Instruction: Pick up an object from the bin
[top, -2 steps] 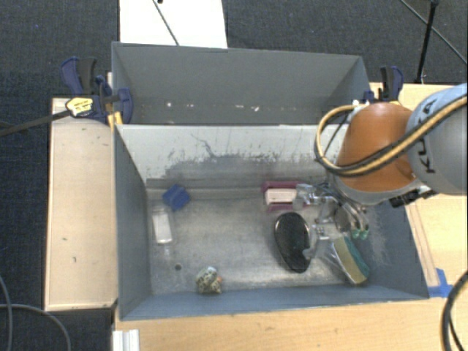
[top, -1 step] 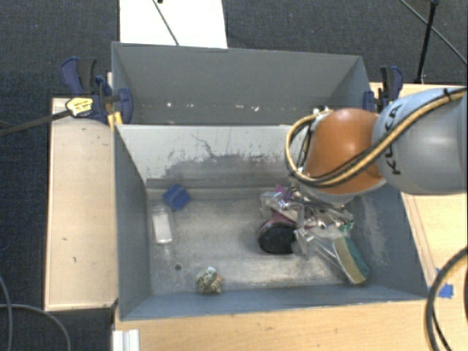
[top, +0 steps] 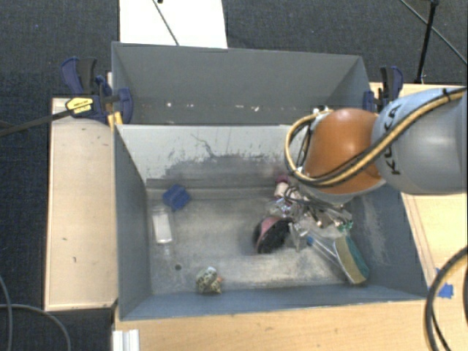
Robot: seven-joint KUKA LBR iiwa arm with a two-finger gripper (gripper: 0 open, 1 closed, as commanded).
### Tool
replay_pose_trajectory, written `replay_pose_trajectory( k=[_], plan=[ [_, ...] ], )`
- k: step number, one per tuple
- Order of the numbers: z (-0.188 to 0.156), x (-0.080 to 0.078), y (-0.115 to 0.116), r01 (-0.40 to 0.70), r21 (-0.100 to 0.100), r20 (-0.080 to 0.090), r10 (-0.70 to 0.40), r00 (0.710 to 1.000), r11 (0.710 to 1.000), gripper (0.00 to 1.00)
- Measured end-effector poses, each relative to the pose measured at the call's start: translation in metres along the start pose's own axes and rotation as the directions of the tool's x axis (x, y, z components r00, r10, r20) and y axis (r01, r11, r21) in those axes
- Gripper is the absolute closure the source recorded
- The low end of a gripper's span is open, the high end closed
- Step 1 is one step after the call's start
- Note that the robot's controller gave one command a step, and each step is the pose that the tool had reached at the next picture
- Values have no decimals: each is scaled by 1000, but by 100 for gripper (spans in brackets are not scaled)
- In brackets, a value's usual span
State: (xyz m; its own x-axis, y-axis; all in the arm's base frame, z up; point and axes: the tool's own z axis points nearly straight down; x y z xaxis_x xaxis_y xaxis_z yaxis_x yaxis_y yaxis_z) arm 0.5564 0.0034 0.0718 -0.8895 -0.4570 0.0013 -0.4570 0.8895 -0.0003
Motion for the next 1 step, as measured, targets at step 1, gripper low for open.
replay_pose_trajectory(
  k=[1],
  plan=[
    [-113, 5, 48, -31, 2, 11, 31, 999, 1000, 100]
  ],
)
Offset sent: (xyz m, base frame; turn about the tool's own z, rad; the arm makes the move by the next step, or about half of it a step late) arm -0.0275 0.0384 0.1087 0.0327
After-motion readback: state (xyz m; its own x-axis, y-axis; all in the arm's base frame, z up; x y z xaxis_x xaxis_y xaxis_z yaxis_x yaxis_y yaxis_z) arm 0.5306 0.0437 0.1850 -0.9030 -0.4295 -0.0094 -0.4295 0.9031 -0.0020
